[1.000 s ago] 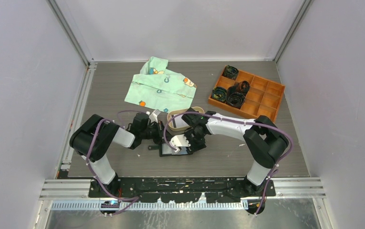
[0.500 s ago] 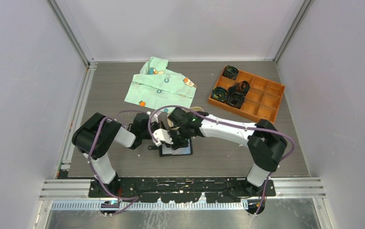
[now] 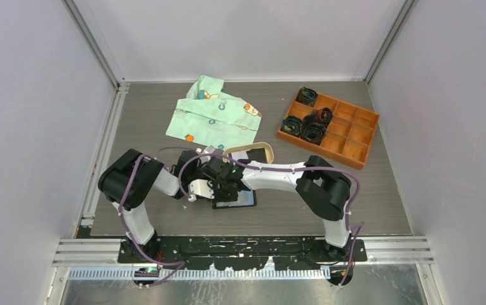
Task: Put the credit cards into the card holder
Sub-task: Insert the credit card into the card holder.
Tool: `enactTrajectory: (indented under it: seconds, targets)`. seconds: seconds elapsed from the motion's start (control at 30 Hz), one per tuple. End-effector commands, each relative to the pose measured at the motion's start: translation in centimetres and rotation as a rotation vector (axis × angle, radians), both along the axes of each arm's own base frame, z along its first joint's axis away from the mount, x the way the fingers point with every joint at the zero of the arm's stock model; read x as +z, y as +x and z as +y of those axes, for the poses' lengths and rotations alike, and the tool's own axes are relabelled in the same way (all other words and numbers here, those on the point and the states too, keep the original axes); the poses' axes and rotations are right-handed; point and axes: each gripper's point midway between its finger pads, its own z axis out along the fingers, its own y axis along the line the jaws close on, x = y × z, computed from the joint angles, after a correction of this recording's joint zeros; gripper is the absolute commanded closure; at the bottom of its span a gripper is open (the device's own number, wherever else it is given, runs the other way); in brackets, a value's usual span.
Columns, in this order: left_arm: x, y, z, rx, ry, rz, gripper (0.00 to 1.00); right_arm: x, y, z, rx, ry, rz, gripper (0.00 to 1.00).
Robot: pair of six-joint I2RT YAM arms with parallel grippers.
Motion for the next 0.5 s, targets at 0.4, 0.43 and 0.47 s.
enactTrajectory:
  seconds: [0.4,0.43,0.47]
  targets:
    - [-2.1,-0.2,0.7,0.019,0.08,0.025,0.86,0.5,4.1,-2.1,-0.035,-0.089,-0.209,0.98]
    - [-2.1,-0.2,0.7,0.019,0.081,0.026,0.85,0.5,4.1,-2.3,-0.036,-0.094,-0.21,0.98]
    - [-2.0,-0.2,0.7,0.019,0.081,0.025,0.84,0.5,4.2,-2.4,-0.038,-0.097,-0.212,0.98]
